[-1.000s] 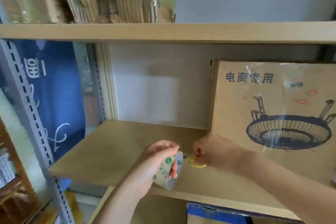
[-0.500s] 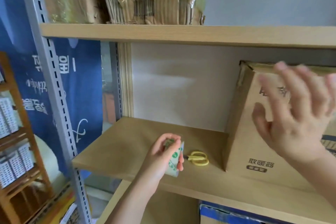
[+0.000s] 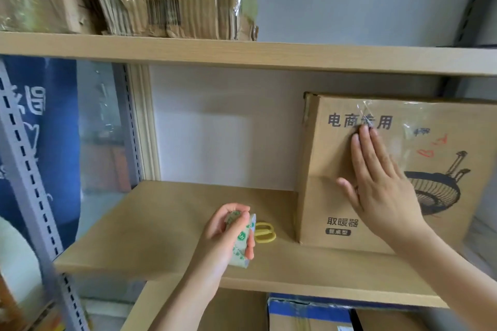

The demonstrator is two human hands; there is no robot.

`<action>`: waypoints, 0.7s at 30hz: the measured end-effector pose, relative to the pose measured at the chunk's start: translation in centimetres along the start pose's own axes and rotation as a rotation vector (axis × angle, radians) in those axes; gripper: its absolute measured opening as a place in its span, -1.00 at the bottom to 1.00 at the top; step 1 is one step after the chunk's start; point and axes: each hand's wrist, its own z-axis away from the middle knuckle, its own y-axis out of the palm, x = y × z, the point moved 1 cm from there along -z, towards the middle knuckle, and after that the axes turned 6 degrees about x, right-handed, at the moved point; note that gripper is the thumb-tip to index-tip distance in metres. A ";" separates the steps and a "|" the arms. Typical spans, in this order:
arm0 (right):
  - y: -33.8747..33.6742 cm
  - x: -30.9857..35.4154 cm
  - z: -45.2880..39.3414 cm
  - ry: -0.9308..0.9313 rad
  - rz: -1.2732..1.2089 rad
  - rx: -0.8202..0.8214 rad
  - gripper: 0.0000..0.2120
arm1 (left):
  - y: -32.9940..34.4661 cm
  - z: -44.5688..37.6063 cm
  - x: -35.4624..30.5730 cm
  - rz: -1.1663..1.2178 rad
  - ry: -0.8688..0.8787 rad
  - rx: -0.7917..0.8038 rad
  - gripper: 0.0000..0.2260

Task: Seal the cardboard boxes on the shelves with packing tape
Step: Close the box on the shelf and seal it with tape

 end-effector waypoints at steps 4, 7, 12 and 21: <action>1.5 0.2 1.8 0.019 -0.084 0.112 -0.30 | 0.3 0.3 -0.4 -0.034 0.021 0.023 -0.82; 0.9 1.6 2.2 0.028 -0.212 0.092 -0.34 | 0.2 0.4 -0.8 -0.068 0.042 0.041 -0.83; -1.7 9.0 -0.5 -0.030 -0.794 0.232 -0.43 | -0.3 0.6 -1.5 -0.203 0.056 0.060 -0.86; -1.7 19.4 -3.8 -0.025 -1.166 0.555 -0.91 | -4.3 4.0 -2.7 -0.175 -0.184 0.025 -0.62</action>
